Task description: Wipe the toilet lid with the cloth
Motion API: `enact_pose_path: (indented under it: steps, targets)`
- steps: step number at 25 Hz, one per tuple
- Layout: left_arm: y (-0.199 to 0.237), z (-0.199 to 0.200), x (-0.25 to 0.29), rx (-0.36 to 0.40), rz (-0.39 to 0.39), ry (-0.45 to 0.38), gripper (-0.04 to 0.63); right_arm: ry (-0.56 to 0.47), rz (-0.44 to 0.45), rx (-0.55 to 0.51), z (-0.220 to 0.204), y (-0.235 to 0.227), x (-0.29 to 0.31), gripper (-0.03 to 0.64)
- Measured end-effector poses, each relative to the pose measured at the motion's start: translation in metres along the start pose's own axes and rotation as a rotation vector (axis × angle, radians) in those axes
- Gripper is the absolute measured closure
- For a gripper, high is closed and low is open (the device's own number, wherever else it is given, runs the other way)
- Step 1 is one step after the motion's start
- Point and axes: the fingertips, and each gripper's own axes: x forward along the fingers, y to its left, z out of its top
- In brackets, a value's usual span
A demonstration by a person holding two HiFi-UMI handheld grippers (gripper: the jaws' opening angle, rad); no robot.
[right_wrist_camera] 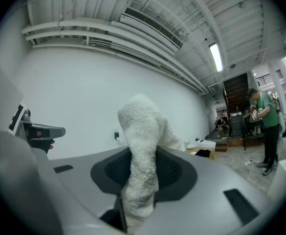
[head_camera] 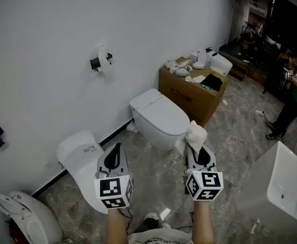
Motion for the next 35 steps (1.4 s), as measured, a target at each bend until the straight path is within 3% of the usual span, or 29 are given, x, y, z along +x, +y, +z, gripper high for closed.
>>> enact_pose_path:
  steps: [16,35]
  targets:
    - [0.025,-0.010,0.035,-0.009,0.007,0.010,0.586,0.025,0.008,0.023,-0.014,0.005,0.045,0.508]
    - [0.066,-0.036,0.090,-0.028,-0.007,0.058,0.586,0.053,-0.042,0.022,-0.032,0.006,0.104,0.505]
